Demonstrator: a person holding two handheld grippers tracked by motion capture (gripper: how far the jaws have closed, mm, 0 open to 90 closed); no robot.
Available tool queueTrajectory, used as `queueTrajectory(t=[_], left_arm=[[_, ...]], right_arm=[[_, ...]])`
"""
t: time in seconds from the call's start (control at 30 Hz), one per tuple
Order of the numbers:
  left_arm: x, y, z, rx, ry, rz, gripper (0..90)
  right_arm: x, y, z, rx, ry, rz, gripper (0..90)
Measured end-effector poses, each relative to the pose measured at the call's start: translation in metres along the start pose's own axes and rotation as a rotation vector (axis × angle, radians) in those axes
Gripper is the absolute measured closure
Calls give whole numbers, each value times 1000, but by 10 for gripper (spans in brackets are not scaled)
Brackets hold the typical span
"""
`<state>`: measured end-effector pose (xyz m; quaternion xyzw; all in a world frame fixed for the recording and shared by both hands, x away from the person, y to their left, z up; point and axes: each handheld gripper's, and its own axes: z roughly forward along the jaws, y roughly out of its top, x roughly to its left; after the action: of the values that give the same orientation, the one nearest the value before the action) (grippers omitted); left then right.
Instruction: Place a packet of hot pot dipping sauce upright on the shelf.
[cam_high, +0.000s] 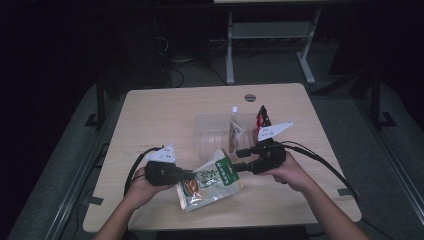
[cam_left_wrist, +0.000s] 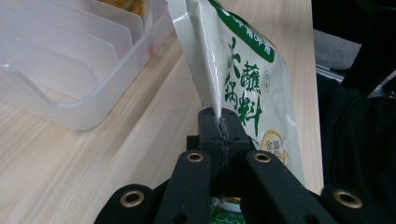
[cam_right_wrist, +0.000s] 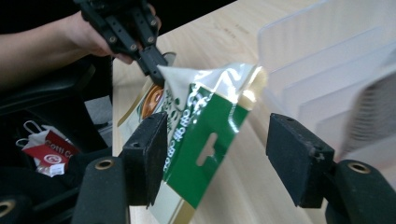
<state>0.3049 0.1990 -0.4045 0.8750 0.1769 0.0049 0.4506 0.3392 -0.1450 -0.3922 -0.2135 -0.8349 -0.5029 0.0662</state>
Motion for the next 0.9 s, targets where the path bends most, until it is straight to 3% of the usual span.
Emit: queueTrajectory(t=[0.13,0.53,0.9], left_arm=[[-1,1,-2,-16,-2,1,900],[-6,7,2,-42,-28,15,900],[-5,8,3,-43,-28,25,900]], right_arm=[[1,-6,10,27,20,7,367],[0,-13,30,39,111,46,399],[3,-13,32,26,159,47,618]])
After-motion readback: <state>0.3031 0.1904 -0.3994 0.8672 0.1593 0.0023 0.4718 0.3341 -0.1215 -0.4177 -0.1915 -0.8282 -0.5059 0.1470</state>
